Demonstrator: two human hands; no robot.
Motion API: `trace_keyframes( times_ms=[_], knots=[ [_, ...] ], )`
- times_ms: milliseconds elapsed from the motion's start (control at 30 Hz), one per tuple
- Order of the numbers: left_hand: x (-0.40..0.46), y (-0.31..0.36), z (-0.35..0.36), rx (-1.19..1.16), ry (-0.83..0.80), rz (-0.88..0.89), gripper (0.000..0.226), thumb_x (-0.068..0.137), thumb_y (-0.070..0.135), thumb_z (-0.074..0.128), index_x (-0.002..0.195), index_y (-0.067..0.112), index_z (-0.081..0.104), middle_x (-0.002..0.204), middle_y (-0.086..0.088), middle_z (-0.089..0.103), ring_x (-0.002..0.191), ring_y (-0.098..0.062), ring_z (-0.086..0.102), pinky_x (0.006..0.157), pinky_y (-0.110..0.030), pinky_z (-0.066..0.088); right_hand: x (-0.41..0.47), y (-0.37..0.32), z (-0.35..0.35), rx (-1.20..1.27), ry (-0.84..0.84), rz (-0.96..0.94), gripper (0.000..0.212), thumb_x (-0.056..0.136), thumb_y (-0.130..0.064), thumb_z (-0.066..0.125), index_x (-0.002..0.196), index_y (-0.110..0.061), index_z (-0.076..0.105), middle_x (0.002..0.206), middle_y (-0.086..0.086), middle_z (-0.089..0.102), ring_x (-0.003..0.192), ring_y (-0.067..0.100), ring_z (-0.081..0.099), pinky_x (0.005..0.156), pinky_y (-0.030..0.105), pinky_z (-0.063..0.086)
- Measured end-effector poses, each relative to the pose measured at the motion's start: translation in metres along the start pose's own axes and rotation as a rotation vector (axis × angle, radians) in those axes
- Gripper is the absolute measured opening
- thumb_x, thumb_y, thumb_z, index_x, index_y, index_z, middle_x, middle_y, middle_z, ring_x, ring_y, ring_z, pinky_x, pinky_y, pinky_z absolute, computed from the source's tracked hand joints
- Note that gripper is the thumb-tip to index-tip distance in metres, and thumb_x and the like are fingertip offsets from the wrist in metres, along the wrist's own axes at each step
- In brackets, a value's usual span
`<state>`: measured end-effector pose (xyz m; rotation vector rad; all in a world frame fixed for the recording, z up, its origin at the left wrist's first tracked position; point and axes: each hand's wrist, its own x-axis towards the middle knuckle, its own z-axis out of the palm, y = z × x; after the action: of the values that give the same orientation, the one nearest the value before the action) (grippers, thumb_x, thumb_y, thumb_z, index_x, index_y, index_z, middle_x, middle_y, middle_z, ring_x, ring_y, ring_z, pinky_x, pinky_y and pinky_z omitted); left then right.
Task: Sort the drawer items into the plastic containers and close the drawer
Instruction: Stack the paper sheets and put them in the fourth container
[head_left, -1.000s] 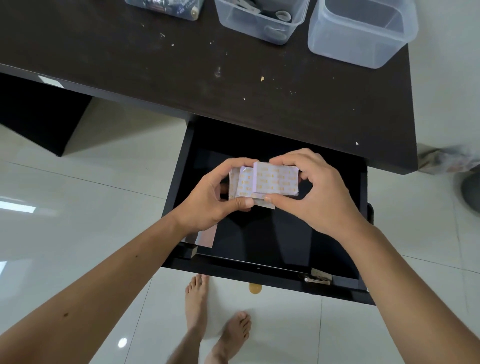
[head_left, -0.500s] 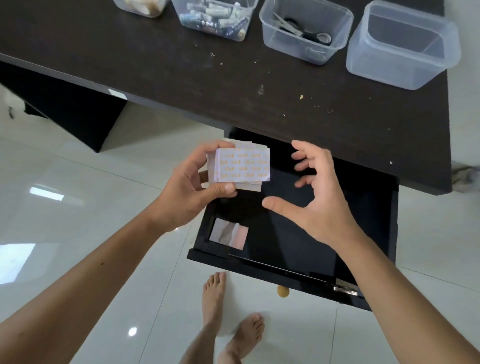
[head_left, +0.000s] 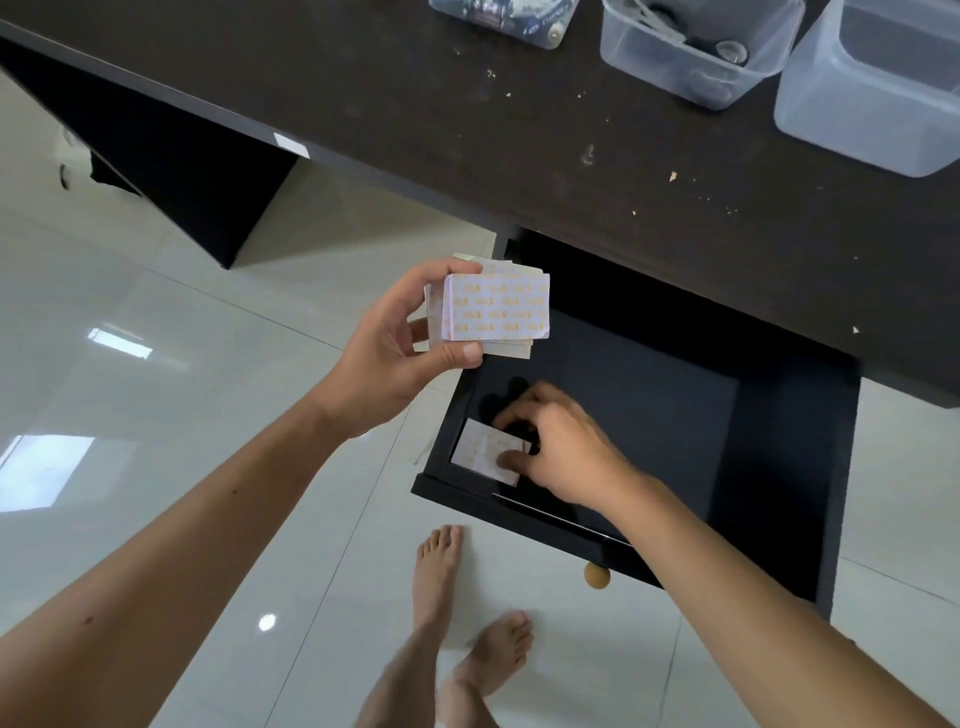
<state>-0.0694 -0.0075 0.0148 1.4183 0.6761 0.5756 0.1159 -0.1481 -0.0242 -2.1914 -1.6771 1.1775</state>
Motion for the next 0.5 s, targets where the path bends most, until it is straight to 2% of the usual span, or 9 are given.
trace_keyframes(
  times_ms=[67, 133, 233, 367, 500],
  knots=[
    [0.0, -0.002, 0.0, 0.005, -0.002, -0.005, 0.059, 0.088, 0.001, 0.078, 0.139, 0.016, 0.052, 0.139, 0.01, 0.059, 0.136, -0.031, 0.057, 0.103, -0.069, 0.052, -0.003, 0.002, -0.001, 0.041, 0.003, -0.013, 0.036, 0.089, -0.03, 0.085, 0.119, -0.039, 0.067, 0.125, -0.013, 0.053, 0.121, 0.013, 0.054, 0.1, 0.036, 0.051],
    [0.001, -0.003, 0.0, 0.006, -0.001, -0.009, 0.059, 0.088, 0.001, 0.077, 0.14, 0.015, 0.052, 0.139, 0.011, 0.06, 0.137, -0.031, 0.057, 0.103, -0.07, 0.052, -0.006, 0.006, -0.002, 0.123, 0.001, -0.031, 0.033, 0.088, -0.026, 0.084, 0.108, -0.043, 0.063, 0.109, -0.017, 0.061, 0.104, 0.01, 0.06, 0.089, 0.039, 0.057],
    [0.002, -0.003, 0.0, 0.008, -0.001, -0.019, 0.06, 0.089, 0.001, 0.077, 0.141, 0.015, 0.051, 0.142, 0.008, 0.059, 0.137, -0.034, 0.056, 0.103, -0.07, 0.052, -0.012, 0.01, 0.001, 0.249, -0.032, -0.031, 0.033, 0.088, -0.024, 0.084, 0.105, -0.043, 0.063, 0.096, -0.014, 0.069, 0.085, 0.006, 0.065, 0.078, 0.033, 0.059],
    [0.005, -0.001, 0.003, 0.019, -0.013, -0.013, 0.06, 0.089, 0.0, 0.078, 0.141, 0.016, 0.052, 0.143, 0.006, 0.058, 0.138, -0.034, 0.056, 0.103, -0.069, 0.052, -0.017, 0.014, -0.002, 0.391, 0.019, -0.029, 0.029, 0.088, -0.021, 0.087, 0.102, -0.04, 0.071, 0.095, -0.011, 0.072, 0.081, 0.005, 0.065, 0.076, 0.027, 0.058],
    [0.01, 0.007, 0.011, 0.035, -0.017, -0.009, 0.06, 0.09, -0.003, 0.078, 0.14, 0.018, 0.052, 0.143, 0.005, 0.059, 0.138, -0.031, 0.056, 0.106, -0.065, 0.052, -0.032, 0.019, -0.029, 0.501, 0.087, -0.028, 0.026, 0.09, -0.02, 0.085, 0.106, -0.039, 0.077, 0.1, -0.011, 0.076, 0.092, 0.012, 0.072, 0.087, 0.034, 0.062]
  ],
)
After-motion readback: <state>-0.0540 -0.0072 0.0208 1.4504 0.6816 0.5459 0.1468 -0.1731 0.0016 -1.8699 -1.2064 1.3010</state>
